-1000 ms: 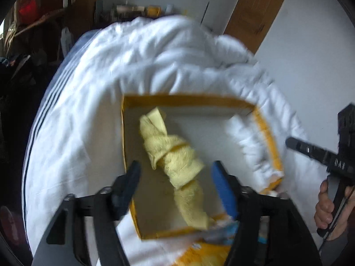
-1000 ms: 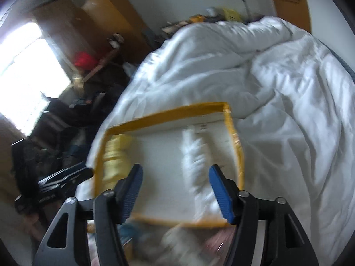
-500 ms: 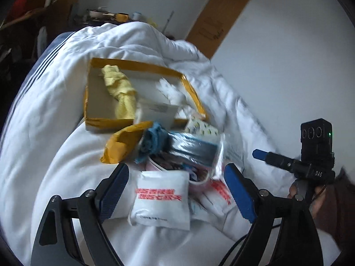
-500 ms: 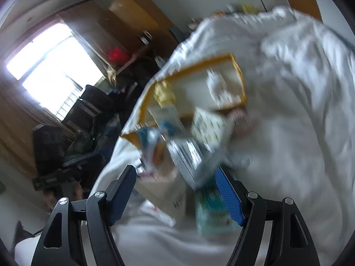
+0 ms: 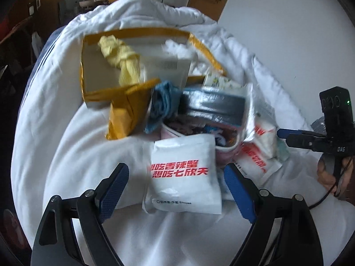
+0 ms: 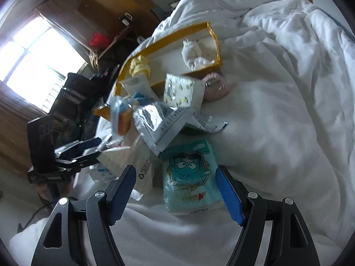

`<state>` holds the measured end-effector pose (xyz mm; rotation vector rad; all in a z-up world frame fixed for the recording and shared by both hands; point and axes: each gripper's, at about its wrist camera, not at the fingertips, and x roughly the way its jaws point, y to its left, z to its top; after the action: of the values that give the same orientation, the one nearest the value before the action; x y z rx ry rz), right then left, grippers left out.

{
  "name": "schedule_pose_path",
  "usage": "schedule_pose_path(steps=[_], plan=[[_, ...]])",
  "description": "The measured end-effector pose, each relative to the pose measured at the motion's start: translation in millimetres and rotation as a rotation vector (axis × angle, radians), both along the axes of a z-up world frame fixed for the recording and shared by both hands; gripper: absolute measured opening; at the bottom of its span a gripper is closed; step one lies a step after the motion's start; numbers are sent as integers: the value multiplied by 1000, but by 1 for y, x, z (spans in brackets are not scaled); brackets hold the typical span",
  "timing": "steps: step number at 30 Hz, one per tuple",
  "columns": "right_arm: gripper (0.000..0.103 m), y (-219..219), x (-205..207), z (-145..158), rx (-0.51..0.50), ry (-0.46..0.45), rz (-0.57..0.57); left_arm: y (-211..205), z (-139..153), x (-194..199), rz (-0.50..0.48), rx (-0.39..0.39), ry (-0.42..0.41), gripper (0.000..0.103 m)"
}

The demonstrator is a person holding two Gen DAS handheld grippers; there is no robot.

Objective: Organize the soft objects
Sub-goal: 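Grasp the white printed pouch with the left gripper while the right grasps the teal tissue pack, then place the white pouch in the box with the left gripper while the right places the teal pack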

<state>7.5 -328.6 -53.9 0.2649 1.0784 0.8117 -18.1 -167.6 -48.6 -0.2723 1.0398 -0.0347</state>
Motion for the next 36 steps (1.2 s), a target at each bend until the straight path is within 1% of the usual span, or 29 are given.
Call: schedule_pose_path(steps=[2,4,6,7,9,11,13,14,15,16,17,18,19,22,25,28,36], plan=[[78,4,1,-5,-31,4,7,-2,-3,0,-13,9,-8,87],[78,6,3,-10,-59,7,2,-1,-4,0,-5,26,-10,87],[78,7,5,-16,-68,33,0,2,-4,-1,9,18,-4,87],[78,6,6,-18,-68,39,-4,4,-3,-2,7,-4,-8,87],[78,5,8,-19,-83,35,-11,4,0,-2,-1,-16,-13,87],[78,6,8,-19,-94,35,-3,2,-1,-1,7,18,-10,87],[76,7,9,-23,-90,52,10,2,-5,1,8,22,2,87],[70,8,9,-25,-87,57,16,5,-8,3,10,9,11,87],[66,8,10,-25,-88,57,20,7,-10,3,12,-7,14,87],[61,9,9,-26,-88,57,26,12,-11,4,14,-36,20,87],[60,9,9,-26,-86,55,32,17,-12,4,17,-72,31,87],[59,9,9,-27,-85,55,30,23,-13,2,21,-99,36,85],[58,8,9,-28,-84,57,31,25,-12,0,23,-109,38,83],[55,11,8,-27,-87,41,38,34,-11,-4,29,-113,52,66],[53,11,7,-24,-97,19,48,41,-9,-7,39,-145,47,64],[52,12,6,-22,-104,9,55,43,-7,-9,44,-158,39,60],[52,4,8,-11,-138,-28,97,45,9,-15,13,-215,-1,59]])
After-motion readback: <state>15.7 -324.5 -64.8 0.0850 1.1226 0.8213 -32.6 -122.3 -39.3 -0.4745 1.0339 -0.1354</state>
